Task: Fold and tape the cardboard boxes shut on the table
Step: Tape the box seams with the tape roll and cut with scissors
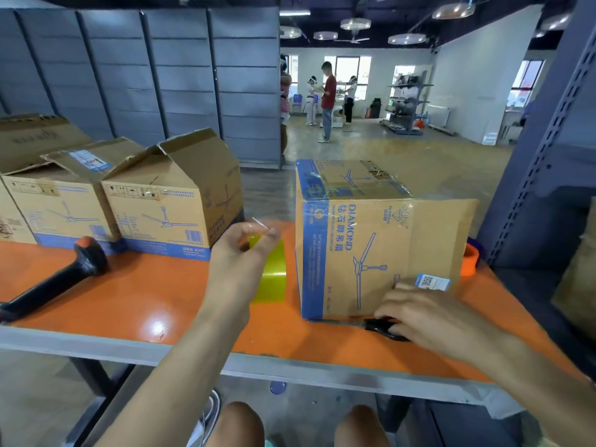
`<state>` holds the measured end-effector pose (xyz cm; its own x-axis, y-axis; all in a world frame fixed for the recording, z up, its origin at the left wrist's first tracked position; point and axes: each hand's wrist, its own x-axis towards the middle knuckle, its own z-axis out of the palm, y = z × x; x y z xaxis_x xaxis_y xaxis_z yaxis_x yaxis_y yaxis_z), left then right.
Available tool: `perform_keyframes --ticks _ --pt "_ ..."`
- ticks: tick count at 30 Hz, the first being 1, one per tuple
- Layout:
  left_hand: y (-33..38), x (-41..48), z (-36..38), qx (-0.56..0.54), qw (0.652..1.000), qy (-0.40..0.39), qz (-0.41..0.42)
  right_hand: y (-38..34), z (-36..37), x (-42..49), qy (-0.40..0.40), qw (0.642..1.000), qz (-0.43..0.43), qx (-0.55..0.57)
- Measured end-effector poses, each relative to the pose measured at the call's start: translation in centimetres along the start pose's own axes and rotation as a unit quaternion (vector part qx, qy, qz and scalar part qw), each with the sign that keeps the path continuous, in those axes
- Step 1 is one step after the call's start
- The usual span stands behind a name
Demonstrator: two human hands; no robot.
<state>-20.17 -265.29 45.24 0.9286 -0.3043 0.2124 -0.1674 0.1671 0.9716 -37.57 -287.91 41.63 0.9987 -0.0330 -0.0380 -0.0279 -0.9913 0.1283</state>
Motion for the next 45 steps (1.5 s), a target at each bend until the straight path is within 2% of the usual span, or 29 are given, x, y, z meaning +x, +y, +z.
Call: perform_keyframes --ticks 4,6,8,11,12,15,20,28,31,37,42,45 --pt "-0.1 0.2 0.5 0.003 0.999 0.019 0.028 -1.0 -1.4 -0.5 -0.041 0.998 0.008 -0.046" --pt "-0.1 0.3 0.9 -0.003 0.999 0.018 0.035 -2.2 -2.6 -0.5 -0.005 0.998 0.015 -0.063" --pt "0.1 0.6 1.3 -0.005 0.999 0.023 0.044 -3.2 -4.5 0.2 0.125 0.991 0.005 -0.041" --pt "0.5 1.3 2.3 -0.007 0.998 0.032 0.049 -3.6 -7.3 2.7 0.342 0.939 -0.015 0.025" --pt "0.6 1.5 2.7 -0.011 0.998 0.032 0.052 -3.7 -8.2 3.9 0.378 0.925 -0.013 0.041" --pt "0.8 2.4 3.8 0.005 0.997 0.038 0.064 -3.5 -9.7 7.4 0.414 0.907 0.005 0.073" --pt "0.3 3.5 4.6 0.041 0.995 0.045 0.076 -3.0 -9.4 10.8 0.397 0.914 0.003 0.089" --pt "-0.6 3.2 4.6 0.013 0.999 0.016 0.049 -3.0 -7.8 11.2 0.439 0.898 -0.017 0.039" --pt "-0.7 3.0 4.5 0.000 0.999 0.008 0.050 -2.4 -7.8 10.9 0.419 0.907 -0.033 0.025" --pt "-1.0 2.6 4.2 -0.061 0.997 -0.004 0.050 -1.3 -8.1 10.1 0.324 0.945 -0.032 0.016" --pt "-0.2 2.8 4.4 -0.114 0.992 0.007 0.061 -1.9 -8.0 10.1 0.373 0.927 -0.004 0.040" --pt "0.3 3.1 4.7 -0.113 0.991 0.000 0.071 -2.2 -7.9 10.1 0.364 0.930 0.003 0.044"
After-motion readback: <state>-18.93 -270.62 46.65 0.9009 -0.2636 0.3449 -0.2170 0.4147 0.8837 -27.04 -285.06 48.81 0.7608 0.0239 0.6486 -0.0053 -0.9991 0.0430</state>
